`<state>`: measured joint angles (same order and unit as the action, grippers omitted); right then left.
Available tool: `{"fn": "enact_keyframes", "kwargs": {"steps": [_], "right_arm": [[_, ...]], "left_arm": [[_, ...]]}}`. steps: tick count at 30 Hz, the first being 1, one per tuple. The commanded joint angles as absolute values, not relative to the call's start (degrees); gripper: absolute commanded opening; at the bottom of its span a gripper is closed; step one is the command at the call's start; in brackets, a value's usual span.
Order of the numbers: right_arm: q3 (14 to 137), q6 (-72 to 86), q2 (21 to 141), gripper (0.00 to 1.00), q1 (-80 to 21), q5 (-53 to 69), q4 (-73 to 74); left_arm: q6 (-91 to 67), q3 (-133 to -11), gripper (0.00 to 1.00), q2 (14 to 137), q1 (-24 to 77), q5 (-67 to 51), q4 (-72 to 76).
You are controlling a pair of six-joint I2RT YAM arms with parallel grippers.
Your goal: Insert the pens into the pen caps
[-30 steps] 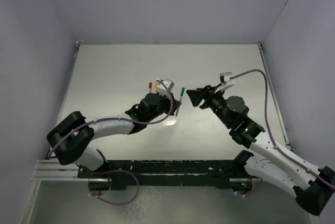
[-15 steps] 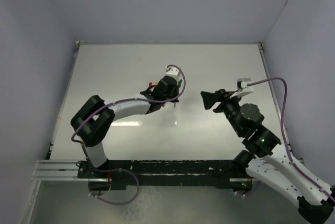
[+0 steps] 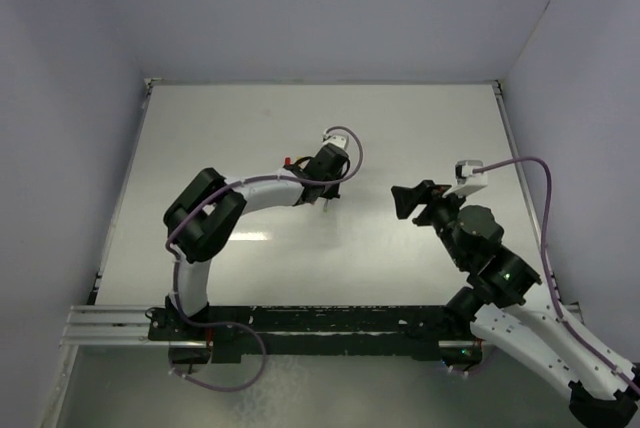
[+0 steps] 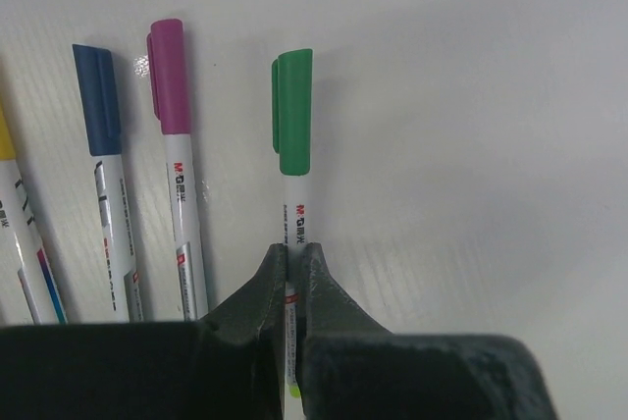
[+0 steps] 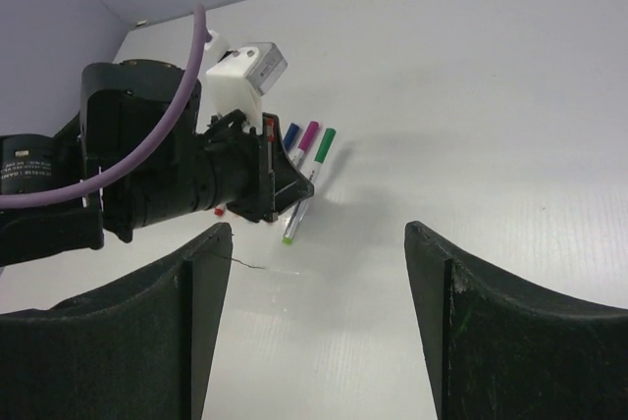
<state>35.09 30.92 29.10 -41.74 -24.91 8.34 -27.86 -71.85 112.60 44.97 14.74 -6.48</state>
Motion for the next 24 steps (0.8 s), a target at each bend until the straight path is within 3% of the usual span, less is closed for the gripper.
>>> {"fn": "enact_keyframes", "kwargs": {"steps": [1,10,17,24], "right_arm": [[34.0,32.2,29.2,0.73,-41.8,-26.1,7.4],[32.7,33.0,30.1,0.73,-41.9,-25.4,6.4],[32.6,33.1,30.0,0.73,-41.9,-25.4,6.5],[32.2,33.1,28.2,0.73,-41.9,-26.7,7.7]], "left_arm": [[-28.0,-75.1,0.01,113.8,44.3,15.4,-7.8],[-30.2,-76.0,0.28,116.9,43.7,14.3,-9.0],[-30.4,-76.8,0.4,116.5,43.7,13.6,-9.3],[-28.8,-77.6,0.43,109.9,43.7,13.0,-9.7]]}}
